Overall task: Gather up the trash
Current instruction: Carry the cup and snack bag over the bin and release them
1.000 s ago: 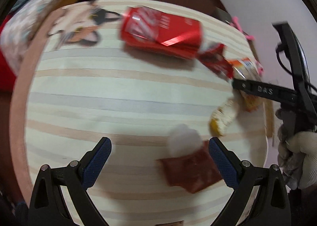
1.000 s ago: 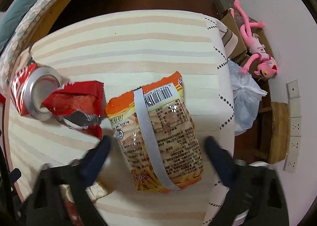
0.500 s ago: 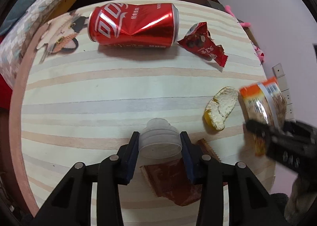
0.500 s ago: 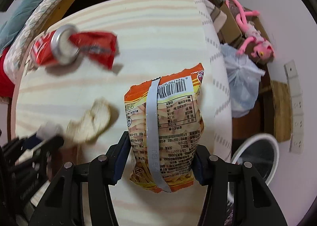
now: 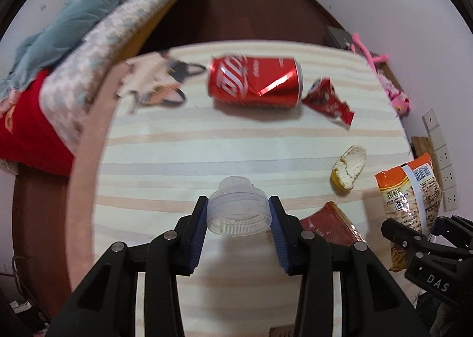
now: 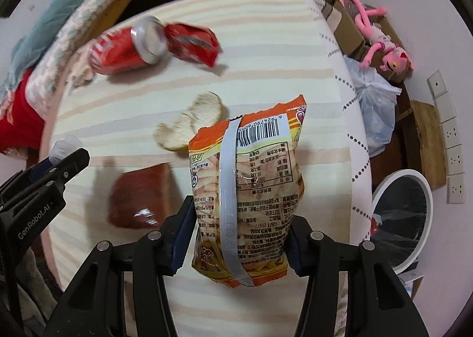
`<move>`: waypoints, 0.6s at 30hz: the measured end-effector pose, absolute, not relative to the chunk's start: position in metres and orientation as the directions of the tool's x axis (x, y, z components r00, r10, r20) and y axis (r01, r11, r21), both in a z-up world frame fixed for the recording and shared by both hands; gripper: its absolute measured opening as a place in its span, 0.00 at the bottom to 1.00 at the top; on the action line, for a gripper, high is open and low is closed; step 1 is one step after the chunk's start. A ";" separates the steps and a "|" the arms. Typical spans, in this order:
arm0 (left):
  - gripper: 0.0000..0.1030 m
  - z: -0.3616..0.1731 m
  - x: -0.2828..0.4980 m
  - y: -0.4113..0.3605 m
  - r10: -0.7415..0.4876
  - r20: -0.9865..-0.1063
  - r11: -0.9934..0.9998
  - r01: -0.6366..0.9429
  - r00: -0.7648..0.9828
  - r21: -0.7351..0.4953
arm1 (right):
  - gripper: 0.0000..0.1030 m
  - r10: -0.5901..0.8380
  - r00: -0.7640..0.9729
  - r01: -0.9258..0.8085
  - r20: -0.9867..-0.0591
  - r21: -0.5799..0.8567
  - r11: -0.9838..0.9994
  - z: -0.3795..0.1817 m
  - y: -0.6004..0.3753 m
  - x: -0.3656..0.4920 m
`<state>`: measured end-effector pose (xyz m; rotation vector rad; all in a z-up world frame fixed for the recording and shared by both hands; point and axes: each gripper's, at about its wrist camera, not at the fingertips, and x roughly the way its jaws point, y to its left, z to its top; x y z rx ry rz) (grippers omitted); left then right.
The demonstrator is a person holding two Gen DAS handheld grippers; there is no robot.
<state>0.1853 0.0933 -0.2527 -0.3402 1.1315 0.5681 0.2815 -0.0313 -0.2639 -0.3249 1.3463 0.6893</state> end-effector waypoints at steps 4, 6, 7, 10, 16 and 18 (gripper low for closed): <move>0.36 -0.227 0.172 0.092 0.278 -0.898 0.808 -0.588 0.340 0.028 | 0.54 0.322 0.086 -0.640 -0.943 0.196 0.743 -0.232 -0.038 0.265; 0.36 -0.212 0.156 0.087 0.295 -0.887 0.807 -0.590 0.355 0.032 | 0.53 0.355 0.089 -0.648 -0.931 0.216 0.730 -0.215 -0.042 0.253; 0.36 -0.205 0.148 0.087 0.301 -0.883 0.804 -0.594 0.360 0.032 | 0.53 0.372 0.085 -0.653 -0.924 0.230 0.722 -0.207 -0.045 0.248; 0.36 -0.189 0.127 0.078 0.309 -0.874 0.801 -0.599 0.375 0.026 | 0.53 0.414 0.087 -0.670 -0.906 0.254 0.698 -0.186 -0.053 0.230; 0.36 -0.163 0.094 0.046 0.301 -0.866 0.808 -0.588 0.400 0.010 | 0.53 0.499 0.084 -0.668 -0.862 0.323 0.671 -0.154 -0.083 0.206; 0.36 -0.158 0.090 0.036 0.291 -0.864 0.815 -0.579 0.411 -0.001 | 0.53 0.520 0.091 -0.659 -0.849 0.340 0.671 -0.145 -0.098 0.203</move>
